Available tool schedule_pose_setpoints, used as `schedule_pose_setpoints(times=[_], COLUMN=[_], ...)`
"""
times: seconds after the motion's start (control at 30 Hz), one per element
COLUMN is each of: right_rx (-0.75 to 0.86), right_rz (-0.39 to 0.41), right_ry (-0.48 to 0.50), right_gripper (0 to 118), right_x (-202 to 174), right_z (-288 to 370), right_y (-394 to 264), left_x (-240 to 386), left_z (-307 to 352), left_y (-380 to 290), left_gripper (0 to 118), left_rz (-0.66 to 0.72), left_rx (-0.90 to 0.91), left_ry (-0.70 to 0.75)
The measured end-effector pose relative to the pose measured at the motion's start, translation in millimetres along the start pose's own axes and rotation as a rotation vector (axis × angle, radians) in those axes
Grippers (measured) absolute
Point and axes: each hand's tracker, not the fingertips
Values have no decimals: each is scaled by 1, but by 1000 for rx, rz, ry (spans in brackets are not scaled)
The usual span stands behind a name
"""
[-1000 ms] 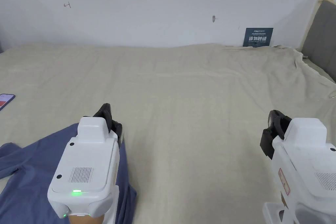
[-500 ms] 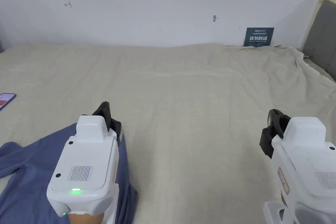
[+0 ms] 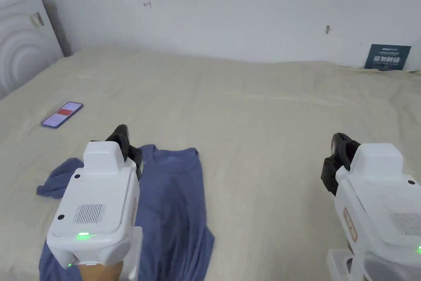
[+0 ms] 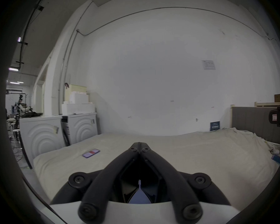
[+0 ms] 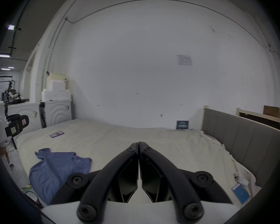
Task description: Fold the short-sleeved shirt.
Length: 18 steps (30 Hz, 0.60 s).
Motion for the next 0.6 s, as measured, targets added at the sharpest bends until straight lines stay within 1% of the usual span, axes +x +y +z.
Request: schedule_pose_setpoints(times=[0.4, 0.5, 0.6], right_rx=[7, 5, 6], right_rz=[1, 5, 6], right_ry=[275, 320, 353], right_gripper=[0, 0, 0], right_x=[-111, -132, -144], right_z=[-35, -37, -37], right_y=[3, 2, 2], left_x=[-119, -141, -156], left_z=[48, 60, 67], left_y=[-1, -1, -2], left_gripper=[0, 0, 0], left_rz=[-28, -34, -32], left_rx=[-22, -31, -38], left_ry=[289, 339, 378])
